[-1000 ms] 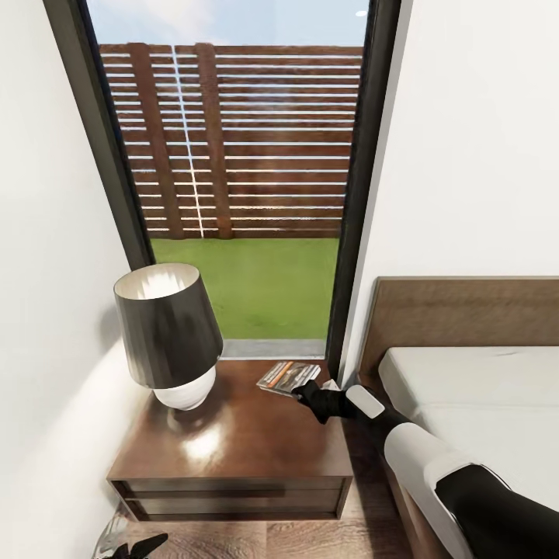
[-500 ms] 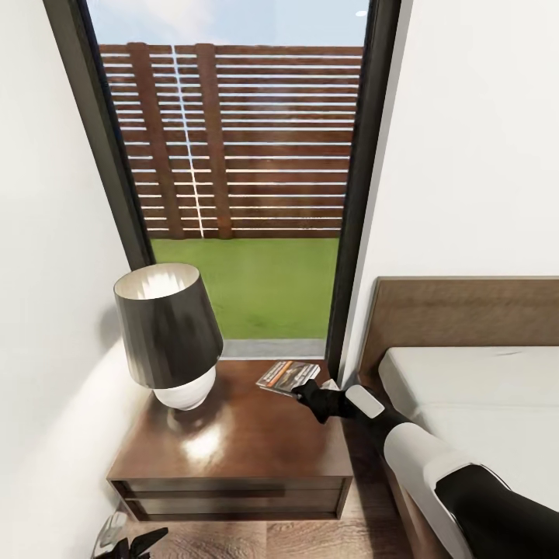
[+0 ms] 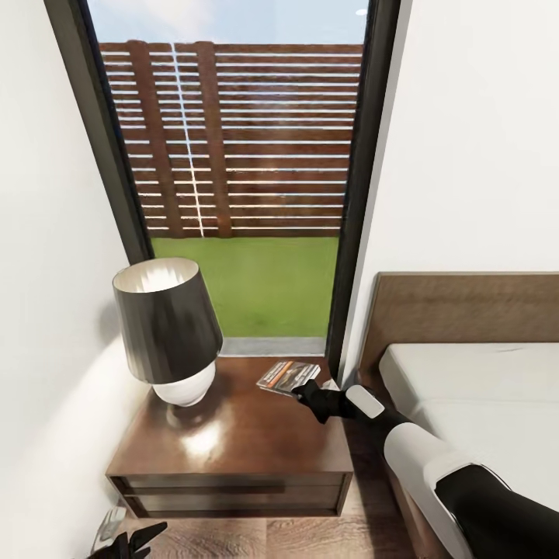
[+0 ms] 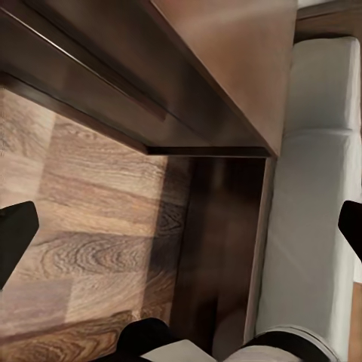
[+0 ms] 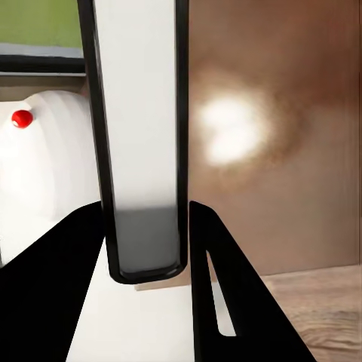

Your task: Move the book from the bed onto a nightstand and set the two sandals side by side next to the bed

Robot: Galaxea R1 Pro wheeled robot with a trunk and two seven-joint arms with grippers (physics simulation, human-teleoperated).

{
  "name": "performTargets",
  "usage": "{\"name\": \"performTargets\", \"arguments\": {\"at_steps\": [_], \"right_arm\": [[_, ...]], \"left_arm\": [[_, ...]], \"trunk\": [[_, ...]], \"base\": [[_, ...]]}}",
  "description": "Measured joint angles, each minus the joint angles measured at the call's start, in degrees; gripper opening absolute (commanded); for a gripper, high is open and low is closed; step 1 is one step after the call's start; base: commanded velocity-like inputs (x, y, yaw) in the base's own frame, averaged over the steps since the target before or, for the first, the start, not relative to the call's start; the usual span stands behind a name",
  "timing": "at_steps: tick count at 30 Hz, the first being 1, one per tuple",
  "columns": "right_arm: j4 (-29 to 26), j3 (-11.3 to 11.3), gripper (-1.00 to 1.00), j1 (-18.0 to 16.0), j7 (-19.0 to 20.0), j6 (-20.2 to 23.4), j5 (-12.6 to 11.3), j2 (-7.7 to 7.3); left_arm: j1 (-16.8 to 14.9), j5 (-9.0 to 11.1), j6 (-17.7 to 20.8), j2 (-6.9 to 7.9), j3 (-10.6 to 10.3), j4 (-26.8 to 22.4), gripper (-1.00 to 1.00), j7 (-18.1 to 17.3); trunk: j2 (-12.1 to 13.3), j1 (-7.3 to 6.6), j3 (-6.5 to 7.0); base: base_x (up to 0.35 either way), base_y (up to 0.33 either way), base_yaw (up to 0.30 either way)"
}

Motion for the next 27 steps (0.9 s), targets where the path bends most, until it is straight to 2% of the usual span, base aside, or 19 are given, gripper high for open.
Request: {"name": "performTargets", "arguments": {"at_steps": [27], "right_arm": [[0.0, 0.0, -1.0, 0.0, -0.5, 0.1, 0.1, 0.09]], "left_arm": [[0.0, 0.0, 0.2, 0.12, 0.1, -0.1, 1.0, -0.1]], "trunk": [[-10.8, 5.93, -4.85]], "base": [[0.0, 0.0, 0.0]]}}
